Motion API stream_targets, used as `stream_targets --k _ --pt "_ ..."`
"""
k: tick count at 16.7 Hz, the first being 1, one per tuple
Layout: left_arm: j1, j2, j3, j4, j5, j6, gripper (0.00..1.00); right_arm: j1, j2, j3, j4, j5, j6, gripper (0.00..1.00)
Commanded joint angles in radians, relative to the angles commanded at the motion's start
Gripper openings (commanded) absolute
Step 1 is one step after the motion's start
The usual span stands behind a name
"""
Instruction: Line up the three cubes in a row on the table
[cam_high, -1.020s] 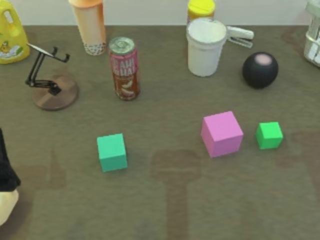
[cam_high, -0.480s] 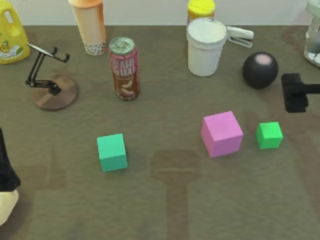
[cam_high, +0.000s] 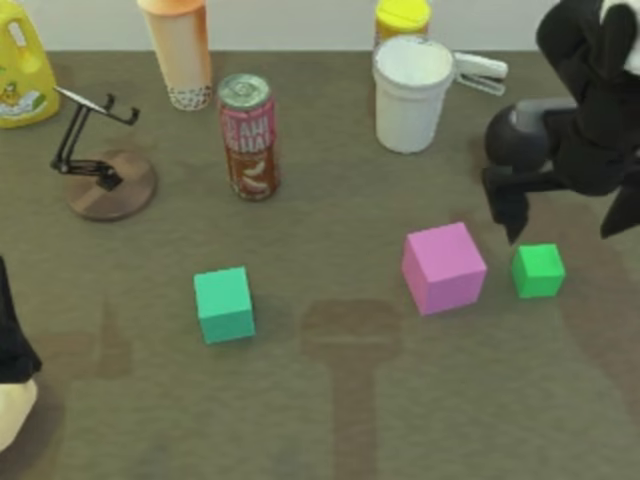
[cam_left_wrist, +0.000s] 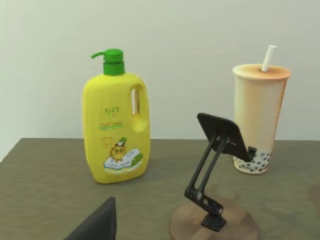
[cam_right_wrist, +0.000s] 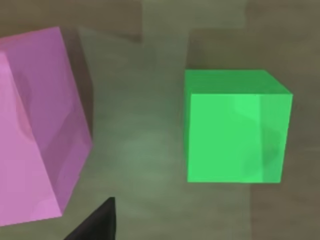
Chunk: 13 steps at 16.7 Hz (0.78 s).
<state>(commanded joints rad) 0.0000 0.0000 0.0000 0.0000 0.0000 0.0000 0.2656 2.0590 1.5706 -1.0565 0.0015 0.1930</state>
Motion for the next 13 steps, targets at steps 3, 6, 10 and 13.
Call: stream_targets --k 3,6,10,13 --pt "0.0 0.0 0.0 0.0 0.0 0.0 1.0 0.007 0.045 0.043 -0.024 0.001 0.005 1.0" --pt "0.0 0.0 0.0 0.0 0.0 0.0 1.0 0.007 0.045 0.043 -0.024 0.001 0.005 1.0" --pt "0.0 0.0 0.0 0.0 0.0 0.0 1.0 0.004 0.062 0.015 0.019 0.001 0.003 1.0" --pt "0.0 0.0 0.0 0.0 0.0 0.0 1.0 0.005 0.114 -0.044 0.136 0.001 0.005 1.0"
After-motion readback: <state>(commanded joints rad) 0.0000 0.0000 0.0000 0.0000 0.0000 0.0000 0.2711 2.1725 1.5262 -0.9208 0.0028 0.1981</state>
